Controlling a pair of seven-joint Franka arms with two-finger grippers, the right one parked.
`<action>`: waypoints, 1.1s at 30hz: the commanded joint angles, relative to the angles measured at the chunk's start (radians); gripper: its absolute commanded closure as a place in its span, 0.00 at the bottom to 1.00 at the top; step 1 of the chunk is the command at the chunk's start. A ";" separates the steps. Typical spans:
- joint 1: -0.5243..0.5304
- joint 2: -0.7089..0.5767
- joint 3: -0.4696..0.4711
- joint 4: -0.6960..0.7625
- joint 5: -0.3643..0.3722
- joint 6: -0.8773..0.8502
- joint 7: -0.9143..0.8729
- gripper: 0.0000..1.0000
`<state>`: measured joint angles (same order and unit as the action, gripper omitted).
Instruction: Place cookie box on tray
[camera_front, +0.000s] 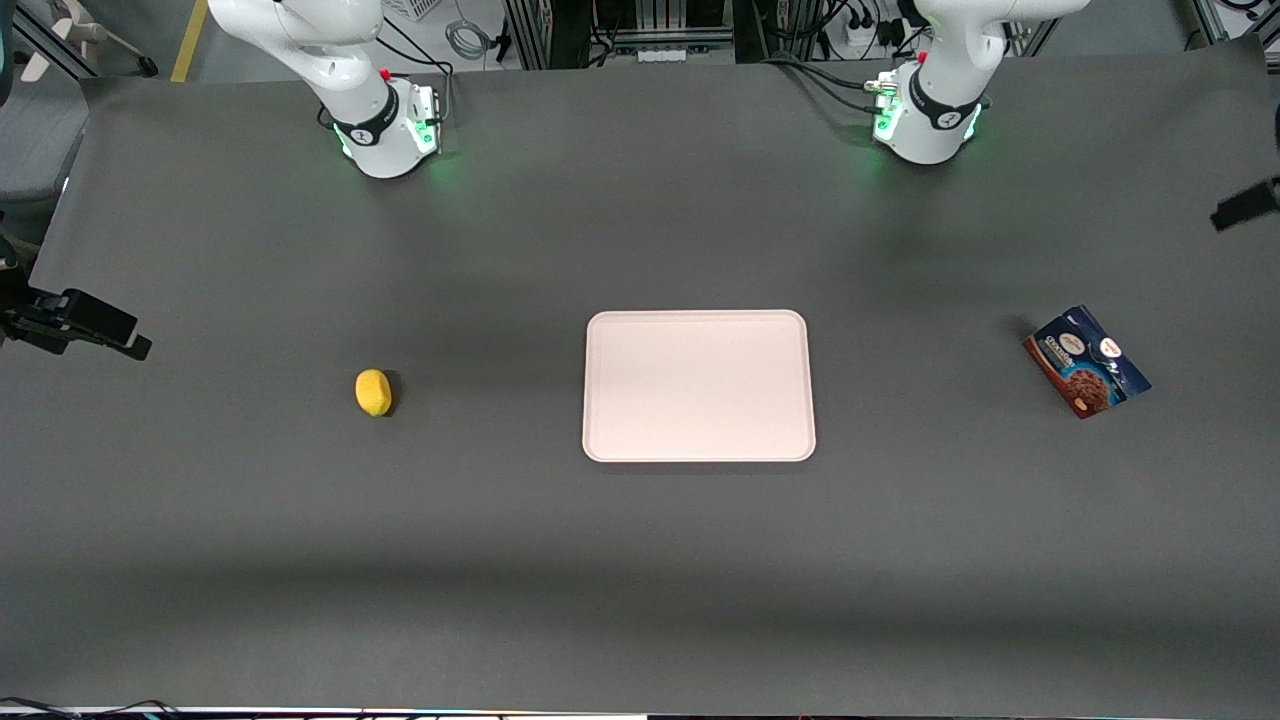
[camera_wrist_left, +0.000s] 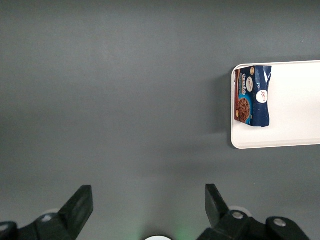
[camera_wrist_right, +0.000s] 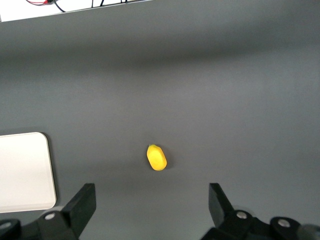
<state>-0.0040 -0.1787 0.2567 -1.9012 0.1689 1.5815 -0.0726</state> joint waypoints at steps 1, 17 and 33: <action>0.024 -0.022 0.024 -0.208 -0.008 0.237 -0.062 0.00; 0.026 0.243 0.027 -0.326 -0.097 0.643 -0.111 0.00; 0.026 0.452 0.026 -0.325 -0.250 0.885 0.003 0.02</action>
<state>0.0230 0.2336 0.2808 -2.2401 -0.0261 2.4319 -0.1377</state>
